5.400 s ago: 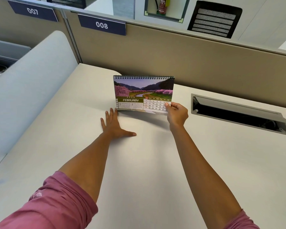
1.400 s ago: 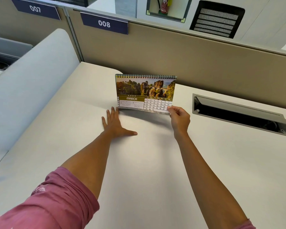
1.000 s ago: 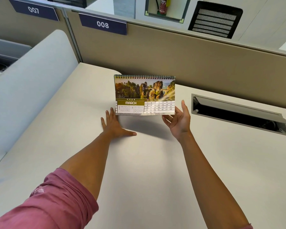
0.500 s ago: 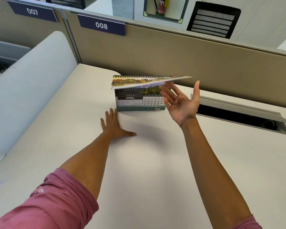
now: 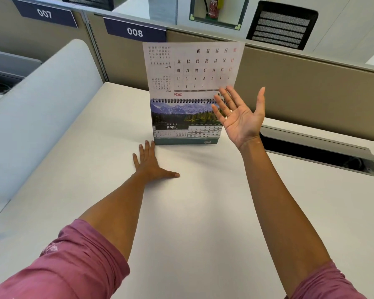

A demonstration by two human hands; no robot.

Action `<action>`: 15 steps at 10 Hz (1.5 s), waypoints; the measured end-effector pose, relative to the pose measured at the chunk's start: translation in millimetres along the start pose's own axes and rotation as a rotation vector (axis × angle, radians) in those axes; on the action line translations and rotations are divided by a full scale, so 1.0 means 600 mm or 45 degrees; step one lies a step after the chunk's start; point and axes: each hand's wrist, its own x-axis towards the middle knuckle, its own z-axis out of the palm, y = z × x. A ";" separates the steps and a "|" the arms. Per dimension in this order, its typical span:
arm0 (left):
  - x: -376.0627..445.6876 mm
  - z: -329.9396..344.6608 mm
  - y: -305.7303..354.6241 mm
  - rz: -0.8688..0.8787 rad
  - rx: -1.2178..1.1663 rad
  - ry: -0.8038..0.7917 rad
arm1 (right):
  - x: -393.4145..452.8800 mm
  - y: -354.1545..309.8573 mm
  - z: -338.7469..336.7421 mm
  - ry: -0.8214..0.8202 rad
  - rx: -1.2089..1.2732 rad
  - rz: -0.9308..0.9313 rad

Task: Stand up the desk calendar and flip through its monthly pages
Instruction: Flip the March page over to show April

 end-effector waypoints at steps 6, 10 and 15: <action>0.002 0.001 0.000 -0.009 0.008 0.008 | -0.008 0.080 -0.069 0.574 -0.968 -0.280; 0.001 -0.001 0.001 -0.012 0.014 0.005 | -0.010 0.144 -0.122 0.545 -1.492 -0.028; 0.000 -0.001 0.002 -0.003 0.019 0.011 | -0.035 0.150 -0.118 0.805 -1.216 -0.249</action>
